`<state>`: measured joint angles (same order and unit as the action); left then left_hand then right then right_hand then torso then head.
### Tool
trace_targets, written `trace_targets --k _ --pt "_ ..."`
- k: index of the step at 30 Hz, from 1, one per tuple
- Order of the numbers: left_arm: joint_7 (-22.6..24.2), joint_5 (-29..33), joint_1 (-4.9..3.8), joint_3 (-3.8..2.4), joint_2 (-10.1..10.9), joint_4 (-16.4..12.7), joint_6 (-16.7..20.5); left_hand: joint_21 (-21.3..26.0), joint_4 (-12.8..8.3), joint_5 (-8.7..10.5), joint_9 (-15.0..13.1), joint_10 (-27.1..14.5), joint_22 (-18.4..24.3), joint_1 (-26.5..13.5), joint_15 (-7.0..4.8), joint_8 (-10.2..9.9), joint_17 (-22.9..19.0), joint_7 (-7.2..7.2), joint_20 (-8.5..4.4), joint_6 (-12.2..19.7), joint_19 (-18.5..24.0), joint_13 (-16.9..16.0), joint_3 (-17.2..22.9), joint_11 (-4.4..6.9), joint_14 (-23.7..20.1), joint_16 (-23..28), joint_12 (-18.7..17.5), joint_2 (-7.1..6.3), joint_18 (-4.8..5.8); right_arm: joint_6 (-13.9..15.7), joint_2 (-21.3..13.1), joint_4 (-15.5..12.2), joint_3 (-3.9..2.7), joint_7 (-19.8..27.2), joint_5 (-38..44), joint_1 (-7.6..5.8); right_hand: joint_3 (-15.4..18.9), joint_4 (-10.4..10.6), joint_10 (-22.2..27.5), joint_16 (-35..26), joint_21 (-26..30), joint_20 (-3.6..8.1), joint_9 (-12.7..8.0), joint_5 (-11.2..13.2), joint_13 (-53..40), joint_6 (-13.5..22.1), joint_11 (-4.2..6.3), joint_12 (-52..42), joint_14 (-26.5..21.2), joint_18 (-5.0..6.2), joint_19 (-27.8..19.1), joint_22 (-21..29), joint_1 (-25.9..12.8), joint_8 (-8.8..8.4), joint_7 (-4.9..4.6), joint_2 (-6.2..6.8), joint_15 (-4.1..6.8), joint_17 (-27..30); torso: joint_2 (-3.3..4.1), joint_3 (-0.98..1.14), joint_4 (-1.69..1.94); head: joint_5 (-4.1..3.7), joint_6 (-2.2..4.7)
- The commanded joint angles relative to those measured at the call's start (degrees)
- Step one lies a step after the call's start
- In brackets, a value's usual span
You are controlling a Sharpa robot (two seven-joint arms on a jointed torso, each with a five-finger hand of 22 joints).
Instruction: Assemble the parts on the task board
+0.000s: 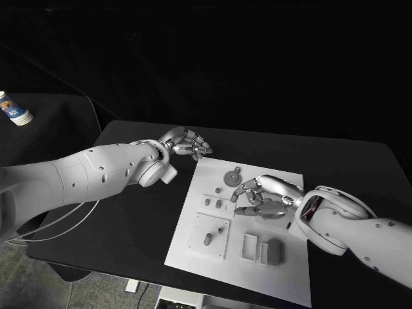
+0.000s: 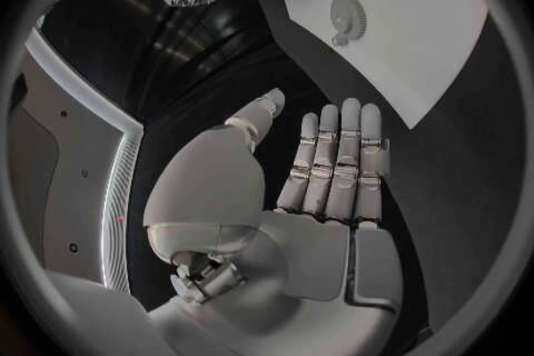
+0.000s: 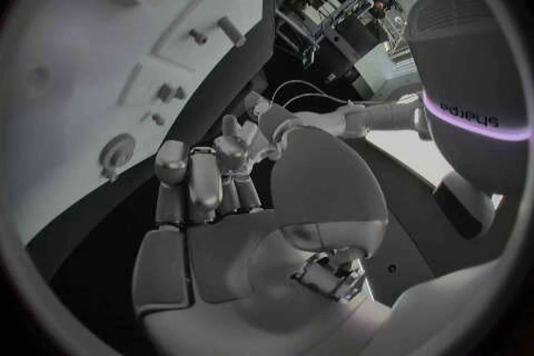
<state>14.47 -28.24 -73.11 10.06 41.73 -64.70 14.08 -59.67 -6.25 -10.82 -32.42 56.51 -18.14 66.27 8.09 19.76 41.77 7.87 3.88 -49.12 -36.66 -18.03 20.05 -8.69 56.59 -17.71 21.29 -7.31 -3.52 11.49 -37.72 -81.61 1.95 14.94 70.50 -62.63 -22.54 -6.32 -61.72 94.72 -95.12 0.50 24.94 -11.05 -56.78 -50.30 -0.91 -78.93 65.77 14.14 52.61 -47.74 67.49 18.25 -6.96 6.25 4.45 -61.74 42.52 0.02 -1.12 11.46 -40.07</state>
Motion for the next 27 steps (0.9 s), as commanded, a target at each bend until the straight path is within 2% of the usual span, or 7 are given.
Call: trace_targets --k 1,7,11,15,20,22,27 --pt "0.52 0.29 -0.04 -0.05 0.17 -0.37 -0.01 0.28 0.19 0.16 0.06 -0.30 -0.07 0.28 0.07 -0.30 -0.05 0.27 -0.04 0.13 0.54 0.05 -0.07 -0.20 -0.27 0.27 -0.39 0.19 -0.97 0.07 -2.38 -0.03 -0.10 0.17 -5.18 -0.87 0.40 0.08 0.56 0.35 -5.34 0.06 0.24 0.05 -0.08 1.14 -0.01 -0.32 -0.46 0.75 0.21 -0.06 -0.77 0.69 -2.29 -0.15 0.02 0.07 0.01 0.06 -0.04 -0.83 0.43" --pt "0.62 0.41 -0.04 -0.04 0.43 -0.55 0.16 0.28 0.20 0.16 0.06 -0.29 -0.08 0.27 0.07 -0.32 -0.06 0.28 -0.04 0.16 0.55 0.05 -0.08 -0.20 -0.27 0.28 -0.40 0.19 -0.96 -0.71 -4.69 -0.44 -0.09 -0.25 -5.18 -1.04 0.45 -0.01 0.49 0.45 -5.39 0.11 0.60 -0.01 -0.10 -0.31 0.09 -0.48 -0.42 0.84 0.30 -0.09 -0.75 1.48 -2.29 -0.50 0.05 0.10 0.09 0.18 -0.09 -1.42 0.67" --pt "0.72 0.42 -0.03 -0.03 0.58 -0.72 0.24 0.29 0.21 0.16 0.06 -0.29 -0.08 0.26 0.06 -0.32 -0.06 0.28 -0.04 0.17 0.55 0.05 -0.08 -0.20 -0.27 0.28 -0.40 0.20 -0.96 -0.39 -5.84 -0.78 -0.09 -1.04 -4.62 -1.03 0.06 -0.27 0.36 0.52 -5.43 0.19 0.78 -0.08 -0.09 -1.08 0.21 -0.60 -0.34 0.86 0.39 -0.11 -0.12 1.86 -2.23 -1.06 0.11 0.13 0.14 0.30 0.08 -2.03 0.80" --pt "0.87 0.42 -0.03 -0.03 0.86 -1.16 0.39 0.29 0.23 0.15 0.06 -0.28 -0.08 0.25 0.06 -0.32 -0.07 0.28 -0.04 0.17 0.54 0.05 -0.08 -0.20 -0.26 0.28 -0.41 0.22 -0.96 -0.88 -7.25 -0.78 -0.08 -3.19 -3.86 -1.02 -0.07 -0.35 0.31 0.55 -5.44 0.21 0.82 -0.09 -0.09 -1.23 0.24 -0.63 -0.31 0.86 0.41 -0.12 0.09 1.93 -2.21 -1.17 0.13 0.14 0.09 0.14 0.10 -2.80 0.92" --pt "1.01 0.47 -0.01 -0.03 1.22 -2.14 0.69 0.29 0.25 0.15 0.06 -0.25 -0.09 0.24 0.06 -0.31 -0.07 0.29 -0.04 0.16 0.54 0.04 -0.07 -0.20 -0.25 0.28 -0.41 0.25 -0.95 -3.00 -9.37 -0.81 -0.04 -6.39 -2.31 -0.79 1.16 0.24 0.36 0.47 -5.38 0.15 0.83 0.19 0.06 -1.30 0.22 -0.57 -0.37 0.79 0.38 -0.13 -1.72 1.84 -2.28 0.35 0.10 0.32 0.05 0.03 0.10 -4.48 0.75" --pt "1.04 0.71 -0.01 -0.02 1.28 -2.50 0.70 0.29 0.26 0.15 0.06 -0.25 -0.09 0.23 0.06 -0.31 -0.07 0.30 -0.04 0.15 0.53 0.04 -0.08 -0.20 -0.25 0.28 -0.41 0.26 -0.95 -2.81 -10.26 -1.18 0.02 -6.67 -0.53 -0.40 1.70 0.27 0.92 0.09 -5.05 0.12 0.66 0.20 0.28 -0.64 0.11 -0.17 -0.81 0.75 0.00 0.00 -2.41 1.43 -2.33 0.88 0.04 0.53 -0.05 0.03 0.09 -5.64 0.26" --pt "1.01 0.89 0.01 -0.01 1.56 -3.24 0.76 0.29 0.28 0.15 0.06 -0.23 -0.10 0.20 0.06 -0.31 -0.08 0.31 -0.03 0.15 0.53 0.03 -0.08 -0.20 -0.24 0.28 -0.41 0.27 -0.95 -1.31 -12.69 -3.40 0.43 -7.12 3.16 0.90 2.61 -0.05 2.41 -1.05 -4.04 -0.01 0.28 0.21 0.81 0.99 -0.26 0.86 -2.19 0.55 -1.27 0.41 -3.07 0.54 -2.46 1.65 -0.19 1.10 -0.10 -0.02 -0.05 -8.28 -0.01"
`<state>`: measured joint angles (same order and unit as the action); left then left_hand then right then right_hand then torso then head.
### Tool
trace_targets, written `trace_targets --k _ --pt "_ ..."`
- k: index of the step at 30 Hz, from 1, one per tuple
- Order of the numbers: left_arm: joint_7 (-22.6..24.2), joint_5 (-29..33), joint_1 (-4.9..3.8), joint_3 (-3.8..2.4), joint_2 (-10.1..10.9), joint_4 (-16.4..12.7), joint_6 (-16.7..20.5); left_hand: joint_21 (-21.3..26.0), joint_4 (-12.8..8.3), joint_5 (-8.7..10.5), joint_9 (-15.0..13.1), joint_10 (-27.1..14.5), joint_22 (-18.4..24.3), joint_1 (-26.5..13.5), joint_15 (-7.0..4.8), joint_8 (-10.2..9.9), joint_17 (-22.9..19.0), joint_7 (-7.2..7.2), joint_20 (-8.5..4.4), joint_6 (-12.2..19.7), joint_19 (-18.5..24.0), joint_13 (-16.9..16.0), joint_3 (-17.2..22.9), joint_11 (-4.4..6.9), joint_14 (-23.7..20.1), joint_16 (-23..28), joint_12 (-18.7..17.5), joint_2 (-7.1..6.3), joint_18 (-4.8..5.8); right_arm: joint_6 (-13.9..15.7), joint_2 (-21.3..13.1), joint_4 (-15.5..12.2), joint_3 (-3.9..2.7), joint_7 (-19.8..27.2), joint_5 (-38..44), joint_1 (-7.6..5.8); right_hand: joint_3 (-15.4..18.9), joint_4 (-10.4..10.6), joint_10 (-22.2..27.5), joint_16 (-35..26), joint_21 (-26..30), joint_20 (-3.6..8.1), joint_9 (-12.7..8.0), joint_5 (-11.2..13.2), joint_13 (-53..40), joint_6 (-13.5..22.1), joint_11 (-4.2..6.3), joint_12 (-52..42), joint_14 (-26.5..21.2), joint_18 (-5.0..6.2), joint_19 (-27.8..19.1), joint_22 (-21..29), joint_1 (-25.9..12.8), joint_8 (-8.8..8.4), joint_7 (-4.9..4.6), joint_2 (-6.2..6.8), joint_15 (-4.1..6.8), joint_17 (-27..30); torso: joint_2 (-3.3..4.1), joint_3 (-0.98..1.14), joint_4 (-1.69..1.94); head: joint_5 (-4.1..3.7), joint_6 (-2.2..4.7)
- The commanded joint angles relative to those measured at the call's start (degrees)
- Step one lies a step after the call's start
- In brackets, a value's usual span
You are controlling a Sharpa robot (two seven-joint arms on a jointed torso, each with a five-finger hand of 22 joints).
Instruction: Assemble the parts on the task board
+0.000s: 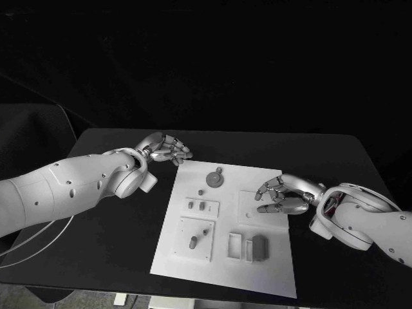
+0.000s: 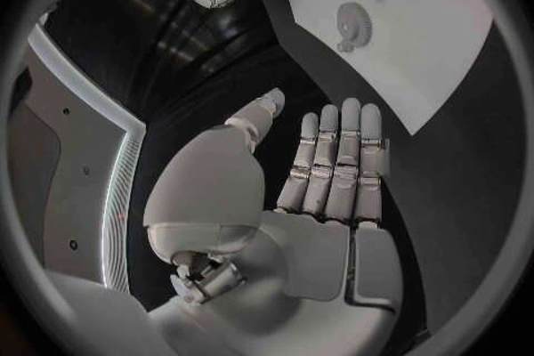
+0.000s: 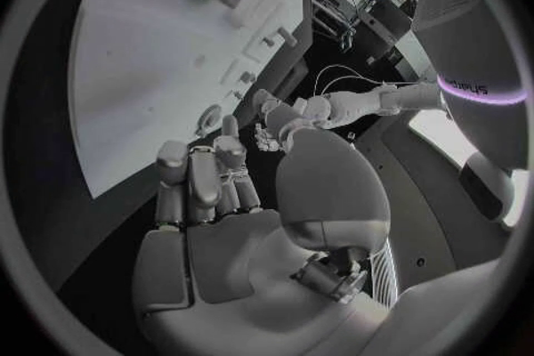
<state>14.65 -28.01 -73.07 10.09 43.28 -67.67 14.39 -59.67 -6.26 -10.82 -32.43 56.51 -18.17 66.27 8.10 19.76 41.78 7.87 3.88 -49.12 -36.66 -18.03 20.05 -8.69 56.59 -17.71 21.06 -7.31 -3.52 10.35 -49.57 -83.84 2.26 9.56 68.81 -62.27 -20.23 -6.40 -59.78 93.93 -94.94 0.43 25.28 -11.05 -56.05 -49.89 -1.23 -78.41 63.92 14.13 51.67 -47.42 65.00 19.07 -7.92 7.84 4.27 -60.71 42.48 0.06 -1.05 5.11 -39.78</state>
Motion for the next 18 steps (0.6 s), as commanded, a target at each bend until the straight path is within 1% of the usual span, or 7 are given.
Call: trace_targets --k 1,2,5,10,11,14,18 --pt "0.82 0.67 -0.02 -0.03 0.02 -0.24 0.47 0.29 0.28 0.15 0.07 -0.22 -0.06 0.20 0.05 -0.31 -0.09 0.31 -0.03 0.15 0.53 0.04 -0.08 -0.20 -0.24 0.28 -0.18 0.27 -0.95 0.20 -1.33 -1.71 0.23 -1.87 5.38 0.74 0.47 -0.08 0.76 -0.49 -4.01 0.03 -0.14 0.22 0.18 0.90 -0.03 0.52 -0.64 0.50 -0.62 0.17 -0.59 -0.44 -1.53 0.23 -0.07 0.19 -0.04 -0.03 -0.13 -2.36 -0.31" --pt "0.82 0.67 0.02 -0.03 -0.02 -0.16 0.47 0.29 0.29 0.15 0.07 -0.22 -0.06 0.19 0.05 -0.31 -0.09 0.31 -0.03 0.14 0.52 0.04 -0.09 -0.20 -0.23 0.28 -0.18 0.27 -0.95 0.47 -1.69 -2.19 0.35 -2.28 5.40 0.91 0.60 -0.15 1.00 -0.67 -3.85 0.01 -0.20 0.22 0.26 1.17 -0.10 0.67 -0.88 0.46 -0.86 0.23 -0.60 -0.56 -1.55 0.35 -0.12 0.28 -0.07 0.00 -0.17 -2.53 -0.36" --pt "0.80 0.84 0.20 -0.02 -0.03 -0.04 0.55 0.29 0.30 0.15 0.07 -0.21 -0.06 0.18 0.05 -0.31 -0.09 0.32 -0.03 0.14 0.52 0.04 -0.09 -0.19 -0.23 0.28 -0.18 0.27 -0.95 0.59 -2.81 -3.64 0.65 -4.35 5.45 1.72 0.64 -0.16 1.05 -0.72 -3.80 0.00 -0.22 0.21 0.29 1.24 -0.12 0.71 -0.94 0.44 -0.92 0.25 -0.62 -0.59 -1.56 0.37 -0.13 0.31 -0.17 0.09 -0.12 -3.69 -0.51" --pt "0.83 1.04 0.97 -0.02 -0.17 0.00 0.34 0.29 0.32 0.16 0.07 -0.20 -0.07 0.16 0.05 -0.30 -0.10 0.33 -0.03 0.13 0.52 0.03 -0.10 -0.19 -0.22 0.29 -0.18 0.27 -0.94 -2.58 -3.08 -4.52 0.83 -5.94 7.75 2.70 1.13 0.20 1.22 -0.94 -3.62 -0.07 -0.20 0.30 0.40 1.22 -0.24 0.83 -1.18 0.31 -1.14 0.35 -1.39 -0.51 -1.55 0.64 -0.23 0.46 -0.38 0.20 -0.23 -4.59 -0.50" --pt "0.84 1.09 1.20 -0.02 -0.18 -0.02 0.32 0.29 0.32 0.16 0.07 -0.20 -0.07 0.16 0.05 -0.30 -0.10 0.33 -0.03 0.13 0.52 0.03 -0.10 -0.19 -0.22 0.29 -0.18 0.27 -0.94 -2.76 -2.95 -4.65 0.98 -5.99 8.38 2.94 2.06 0.21 1.75 -1.28 -3.25 -0.15 -0.35 0.34 0.57 1.94 -0.45 1.10 -1.67 0.15 -1.65 0.53 -2.21 -0.79 -1.61 1.42 -0.39 0.66 -0.49 0.28 -0.25 -4.88 -0.49" --pt "0.89 1.29 1.62 -0.02 -0.30 -0.07 0.36 0.29 0.34 0.16 0.06 -0.19 -0.07 0.13 0.05 -0.30 -0.10 0.34 -0.03 0.13 0.52 0.03 -0.11 -0.19 -0.22 0.29 -0.19 0.27 -0.94 -1.47 -2.66 -4.91 1.13 -5.58 8.75 3.77 3.92 -0.08 3.42 -2.20 -2.14 -0.34 -0.79 0.15 0.97 3.89 -1.00 1.86 -3.23 -0.23 -3.08 1.07 -3.05 -1.42 -1.70 1.82 -0.85 1.15 -1.06 0.53 -0.49 -5.16 -0.54" --pt "0.77 1.50 1.92 -0.02 -0.28 -0.22 0.56 0.29 0.35 0.16 0.06 -0.18 -0.08 0.11 0.05 -0.30 -0.11 0.36 -0.03 0.13 0.51 0.03 -0.12 -0.19 -0.21 0.29 -0.19 0.27 -0.94 0.12 -2.24 -4.22 1.14 -5.98 8.80 4.16 4.02 -0.10 3.52 -2.26 -2.06 -0.36 -0.84 0.15 0.99 4.09 -1.03 1.89 -3.33 -0.26 -3.17 1.11 -3.04 -1.49 -1.72 1.85 -0.88 1.19 -1.66 0.78 -0.67 -5.24 -0.57"
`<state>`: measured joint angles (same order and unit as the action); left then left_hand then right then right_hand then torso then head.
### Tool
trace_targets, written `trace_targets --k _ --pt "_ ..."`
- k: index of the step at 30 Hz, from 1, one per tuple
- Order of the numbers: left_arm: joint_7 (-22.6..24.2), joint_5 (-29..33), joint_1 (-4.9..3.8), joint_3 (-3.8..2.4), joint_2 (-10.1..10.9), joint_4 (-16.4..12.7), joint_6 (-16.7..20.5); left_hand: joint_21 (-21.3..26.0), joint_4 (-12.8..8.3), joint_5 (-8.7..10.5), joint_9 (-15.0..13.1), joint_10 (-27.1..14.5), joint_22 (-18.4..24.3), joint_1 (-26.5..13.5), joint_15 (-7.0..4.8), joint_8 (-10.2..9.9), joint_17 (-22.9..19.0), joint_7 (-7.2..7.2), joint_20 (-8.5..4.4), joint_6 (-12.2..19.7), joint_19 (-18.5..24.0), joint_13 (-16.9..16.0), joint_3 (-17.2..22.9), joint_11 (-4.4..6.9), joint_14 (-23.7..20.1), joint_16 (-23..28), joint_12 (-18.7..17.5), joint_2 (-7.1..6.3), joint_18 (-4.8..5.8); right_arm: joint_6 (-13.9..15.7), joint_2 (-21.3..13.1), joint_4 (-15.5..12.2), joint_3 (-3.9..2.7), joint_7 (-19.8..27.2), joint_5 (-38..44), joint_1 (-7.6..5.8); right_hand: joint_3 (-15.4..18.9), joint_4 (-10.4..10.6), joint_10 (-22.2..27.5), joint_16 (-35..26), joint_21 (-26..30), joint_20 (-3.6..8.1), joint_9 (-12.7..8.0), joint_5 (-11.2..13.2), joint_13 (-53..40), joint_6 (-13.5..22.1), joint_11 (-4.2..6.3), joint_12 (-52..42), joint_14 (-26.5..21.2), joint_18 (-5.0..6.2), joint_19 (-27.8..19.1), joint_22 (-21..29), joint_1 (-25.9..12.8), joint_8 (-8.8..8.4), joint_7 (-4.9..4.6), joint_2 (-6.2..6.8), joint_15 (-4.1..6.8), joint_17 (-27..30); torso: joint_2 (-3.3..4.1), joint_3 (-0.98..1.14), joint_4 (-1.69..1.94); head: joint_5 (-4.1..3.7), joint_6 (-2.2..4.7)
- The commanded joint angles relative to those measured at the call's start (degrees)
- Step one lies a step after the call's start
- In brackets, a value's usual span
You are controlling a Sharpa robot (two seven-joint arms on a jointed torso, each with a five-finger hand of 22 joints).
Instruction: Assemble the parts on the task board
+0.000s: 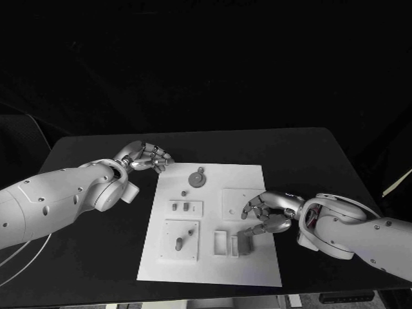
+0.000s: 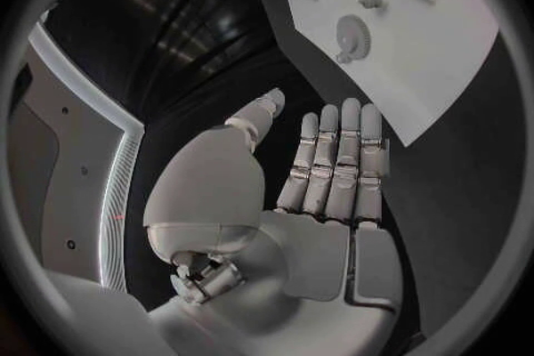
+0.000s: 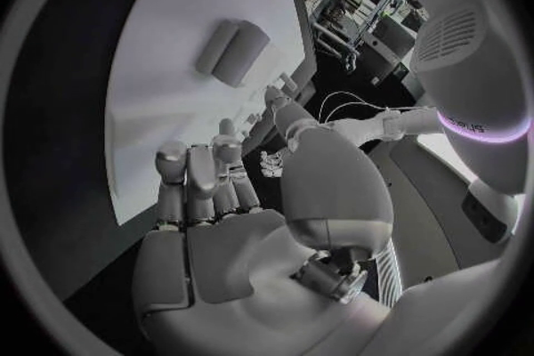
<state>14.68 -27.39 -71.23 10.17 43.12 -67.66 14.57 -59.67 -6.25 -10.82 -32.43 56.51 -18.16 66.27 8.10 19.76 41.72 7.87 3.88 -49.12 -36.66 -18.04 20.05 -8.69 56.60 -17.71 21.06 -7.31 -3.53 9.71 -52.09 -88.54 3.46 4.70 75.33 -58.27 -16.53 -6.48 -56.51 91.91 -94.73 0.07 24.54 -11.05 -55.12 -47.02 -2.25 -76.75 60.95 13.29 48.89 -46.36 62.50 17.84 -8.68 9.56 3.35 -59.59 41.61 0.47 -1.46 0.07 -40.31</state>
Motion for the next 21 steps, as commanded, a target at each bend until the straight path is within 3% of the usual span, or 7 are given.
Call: trace_targets --k 1,6,11,14,16,21 --pt "0.70 0.92 0.15 -0.10 -0.13 -0.28 0.33 0.29 0.36 0.16 0.07 -0.18 -0.09 0.10 0.05 -0.30 -0.05 0.36 -0.03 0.13 0.51 0.03 -0.12 -0.19 -0.21 0.29 -0.19 0.27 -0.93 0.73 0.37 0.72 -0.06 -1.21 2.29 0.21 0.32 -0.03 0.26 -0.24 -2.27 0.01 -0.09 0.15 0.07 1.24 -0.01 0.24 -0.36 0.58 -0.39 0.05 -0.55 -0.26 -0.95 0.13 0.04 0.07 -1.10 0.48 -0.36 -0.16 -0.08" --pt "0.64 1.05 0.85 -0.09 -0.09 -0.66 0.35 0.29 0.41 0.17 0.07 -0.15 -0.10 0.03 0.05 -0.30 -0.06 0.40 -0.02 0.12 0.50 0.02 -0.15 -0.19 -0.19 0.29 -0.20 0.27 -0.92 0.16 0.98 0.92 0.42 -1.07 3.13 0.43 0.64 -0.07 0.45 -0.36 -2.13 -0.02 -0.21 0.19 0.11 1.79 -0.09 0.28 -0.56 0.53 -0.57 0.14 -0.60 -0.42 -1.00 0.45 -0.04 0.16 -2.50 0.95 -0.69 0.06 -0.91" --pt "0.34 1.87 1.74 -0.04 -0.18 -1.08 0.51 0.29 0.44 0.17 0.07 -0.13 -0.10 -0.01 0.06 -0.30 -0.07 0.43 -0.02 0.12 0.50 0.02 -0.17 -0.19 -0.18 0.29 -0.21 0.27 -0.92 0.54 1.29 0.82 0.76 -1.19 4.58 0.79 1.23 0.00 1.15 -0.63 -1.74 -0.07 -0.71 0.18 0.21 4.15 -0.39 0.44 -1.23 0.37 -0.91 0.39 -0.60 -1.06 -1.02 0.89 -0.28 0.36 -3.93 1.26 -1.11 0.23 -1.49" --pt "0.13 2.16 2.14 0.05 -0.20 -1.41 0.76 0.29 0.48 0.17 0.07 -0.11 -0.11 -0.07 0.06 -0.30 -0.07 0.46 -0.02 0.11 0.49 0.01 -0.19 -0.19 -0.17 0.29 -0.21 0.27 -0.91 0.85 1.52 1.06 0.81 -1.40 5.59 1.12 1.36 0.13 1.61 -0.72 -1.62 -0.07 -1.05 0.17 0.25 5.86 -0.58 0.48 -1.64 0.32 -0.94 0.52 -0.48 -1.39 -1.10 1.21 -0.44 0.45 -4.86 1.38 -1.32 0.42 -1.92" --pt "-0.15 2.64 2.38 0.19 -0.26 -1.61 1.02 0.28 0.51 0.18 0.07 -0.09 -0.12 -0.12 0.06 -0.30 -0.08 0.48 -0.02 0.11 0.48 0.01 -0.21 -0.18 -0.15 0.29 -0.22 0.28 -0.91 1.27 1.57 1.10 0.91 -2.15 5.68 1.36 1.37 0.18 1.72 -0.74 -1.60 -0.07 -1.14 0.17 0.26 6.31 -0.62 0.49 -1.75 0.31 -0.93 0.55 -0.45 -1.46 -1.14 1.30 -0.48 0.47 -5.43 1.33 -1.52 0.53 -2.12" --pt "-0.87 3.65 2.41 1.02 -0.07 -2.51 1.39 0.25 0.77 0.17 0.06 0.11 -0.18 -0.46 0.05 -0.27 -0.11 0.72 -0.02 0.02 0.39 -0.04 -0.30 -0.15 -0.02 0.27 -0.22 0.40 -0.89 2.68 1.88 1.32 1.35 -5.94 3.75 1.46 1.37 0.52 1.77 -0.63 -1.67 -0.06 -1.04 0.20 0.22 6.07 -0.67 0.32 -1.75 0.29 -0.76 0.58 -0.66 -0.96 -1.22 0.78 -0.54 0.48 -6.81 1.39 -1.89 0.81 -3.05"
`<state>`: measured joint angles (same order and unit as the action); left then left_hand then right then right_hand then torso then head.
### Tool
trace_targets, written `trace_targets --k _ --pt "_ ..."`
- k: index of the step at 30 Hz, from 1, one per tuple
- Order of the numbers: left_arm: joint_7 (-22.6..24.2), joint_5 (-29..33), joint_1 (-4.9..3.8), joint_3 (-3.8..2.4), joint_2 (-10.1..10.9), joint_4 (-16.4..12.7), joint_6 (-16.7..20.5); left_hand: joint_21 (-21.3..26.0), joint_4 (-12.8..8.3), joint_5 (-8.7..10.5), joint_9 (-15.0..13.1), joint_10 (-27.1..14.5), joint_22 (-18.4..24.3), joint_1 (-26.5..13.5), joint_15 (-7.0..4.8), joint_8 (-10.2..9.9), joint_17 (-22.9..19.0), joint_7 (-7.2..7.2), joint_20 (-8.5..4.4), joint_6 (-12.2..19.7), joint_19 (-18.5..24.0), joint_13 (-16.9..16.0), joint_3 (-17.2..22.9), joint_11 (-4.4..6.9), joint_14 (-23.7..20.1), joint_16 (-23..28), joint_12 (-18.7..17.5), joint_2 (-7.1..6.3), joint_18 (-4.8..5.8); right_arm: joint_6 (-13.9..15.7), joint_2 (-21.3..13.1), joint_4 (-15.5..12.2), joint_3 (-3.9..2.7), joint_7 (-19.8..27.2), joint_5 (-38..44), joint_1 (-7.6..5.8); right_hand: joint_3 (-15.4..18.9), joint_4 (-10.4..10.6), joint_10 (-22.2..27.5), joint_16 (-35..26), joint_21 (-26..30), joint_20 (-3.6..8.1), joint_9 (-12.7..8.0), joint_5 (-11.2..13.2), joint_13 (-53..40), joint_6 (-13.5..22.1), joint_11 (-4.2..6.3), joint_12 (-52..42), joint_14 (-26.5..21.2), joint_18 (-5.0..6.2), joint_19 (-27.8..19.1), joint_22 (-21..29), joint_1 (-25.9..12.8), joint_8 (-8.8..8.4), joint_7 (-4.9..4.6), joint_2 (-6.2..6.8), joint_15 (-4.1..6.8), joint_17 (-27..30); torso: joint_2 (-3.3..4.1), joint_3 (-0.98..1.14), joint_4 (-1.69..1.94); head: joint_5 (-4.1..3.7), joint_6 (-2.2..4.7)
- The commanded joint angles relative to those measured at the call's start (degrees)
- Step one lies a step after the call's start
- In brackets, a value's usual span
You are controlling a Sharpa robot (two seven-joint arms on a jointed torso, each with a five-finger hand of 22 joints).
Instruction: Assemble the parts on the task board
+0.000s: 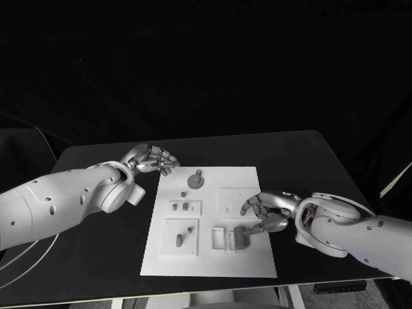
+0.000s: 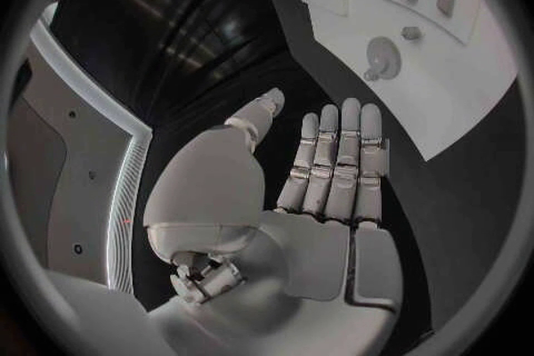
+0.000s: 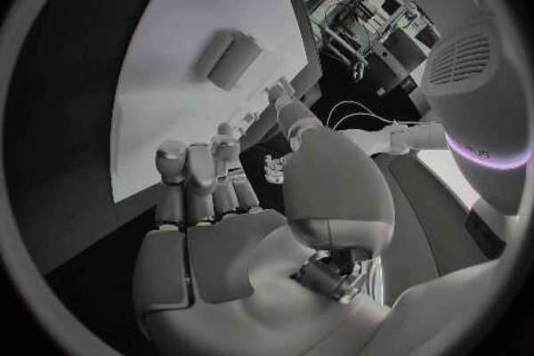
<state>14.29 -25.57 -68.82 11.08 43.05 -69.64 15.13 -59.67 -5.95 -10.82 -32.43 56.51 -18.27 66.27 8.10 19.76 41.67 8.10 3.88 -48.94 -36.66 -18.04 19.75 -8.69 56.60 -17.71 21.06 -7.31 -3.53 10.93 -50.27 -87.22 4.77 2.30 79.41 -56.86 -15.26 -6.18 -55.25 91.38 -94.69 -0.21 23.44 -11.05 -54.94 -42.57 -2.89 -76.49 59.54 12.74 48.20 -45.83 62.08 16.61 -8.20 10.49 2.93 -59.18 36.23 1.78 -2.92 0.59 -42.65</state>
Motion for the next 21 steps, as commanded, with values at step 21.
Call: trace_targets --k 21 --pt "-2.81 3.42 -0.01 2.47 -0.66 -2.57 1.06 0.04 1.93 0.16 -0.15 1.13 -0.34 -2.42 -0.05 0.24 -0.19 0.99 -0.14 -1.43 -0.17 -0.24 -0.40 -0.02 0.74 0.15 -0.21 1.01 -0.93 -16.52 6.26 -0.28 0.16 -30.10 -15.18 -2.92 -0.20 6.89 -11.31 3.12 -6.00 1.43 4.79 -1.29 2.98 -16.39 3.60 -2.07 9.97 2.26 8.03 -0.54 -8.81 8.29 0.20 -8.97 2.49 1.83 -3.18 0.09 -1.11 1.06 -3.66"
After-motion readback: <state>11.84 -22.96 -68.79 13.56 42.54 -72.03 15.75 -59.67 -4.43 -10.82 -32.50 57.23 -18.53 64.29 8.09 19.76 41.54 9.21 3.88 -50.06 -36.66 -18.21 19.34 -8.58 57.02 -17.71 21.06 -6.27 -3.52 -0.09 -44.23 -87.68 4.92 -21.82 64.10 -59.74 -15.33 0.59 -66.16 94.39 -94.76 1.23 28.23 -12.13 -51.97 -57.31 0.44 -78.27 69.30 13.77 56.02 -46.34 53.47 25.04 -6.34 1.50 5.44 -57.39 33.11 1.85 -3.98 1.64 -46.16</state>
